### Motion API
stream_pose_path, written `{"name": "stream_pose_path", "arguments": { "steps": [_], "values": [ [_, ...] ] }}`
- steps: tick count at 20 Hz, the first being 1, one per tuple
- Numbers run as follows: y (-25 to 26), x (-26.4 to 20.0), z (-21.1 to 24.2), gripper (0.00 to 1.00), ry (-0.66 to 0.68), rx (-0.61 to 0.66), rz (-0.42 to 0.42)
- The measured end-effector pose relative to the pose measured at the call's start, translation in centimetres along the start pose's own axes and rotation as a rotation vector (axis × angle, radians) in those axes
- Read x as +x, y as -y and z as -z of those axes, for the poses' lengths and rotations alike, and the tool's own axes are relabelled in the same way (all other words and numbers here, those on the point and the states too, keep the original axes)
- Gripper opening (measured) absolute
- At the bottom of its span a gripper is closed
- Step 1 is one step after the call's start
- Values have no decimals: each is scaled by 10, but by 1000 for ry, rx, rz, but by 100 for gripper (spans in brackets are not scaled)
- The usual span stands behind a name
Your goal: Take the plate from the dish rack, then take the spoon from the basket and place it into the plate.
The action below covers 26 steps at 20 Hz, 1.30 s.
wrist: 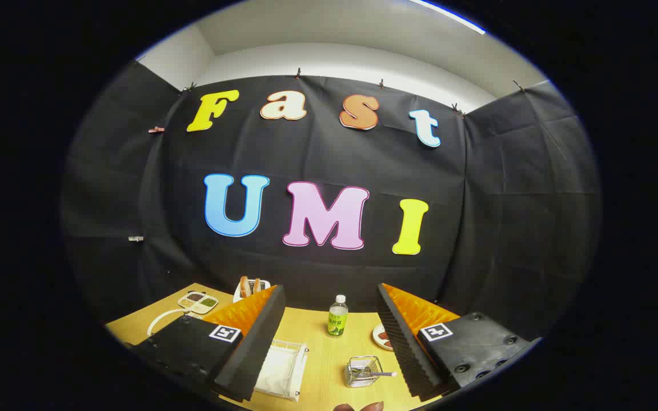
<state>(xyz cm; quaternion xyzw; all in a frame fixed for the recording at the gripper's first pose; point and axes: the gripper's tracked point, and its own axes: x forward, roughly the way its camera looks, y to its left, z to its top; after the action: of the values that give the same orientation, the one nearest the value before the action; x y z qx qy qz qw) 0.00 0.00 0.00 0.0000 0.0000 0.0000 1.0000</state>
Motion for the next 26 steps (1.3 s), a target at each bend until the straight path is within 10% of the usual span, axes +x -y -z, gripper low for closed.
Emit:
{"name": "stream_pose_path", "arguments": {
  "steps": [18, 26],
  "values": [
    [-39, -9, -1, 97, -31, -3, -100],
    [-109, 34, 74, 98, -394, 117, -209]
  ]
}}
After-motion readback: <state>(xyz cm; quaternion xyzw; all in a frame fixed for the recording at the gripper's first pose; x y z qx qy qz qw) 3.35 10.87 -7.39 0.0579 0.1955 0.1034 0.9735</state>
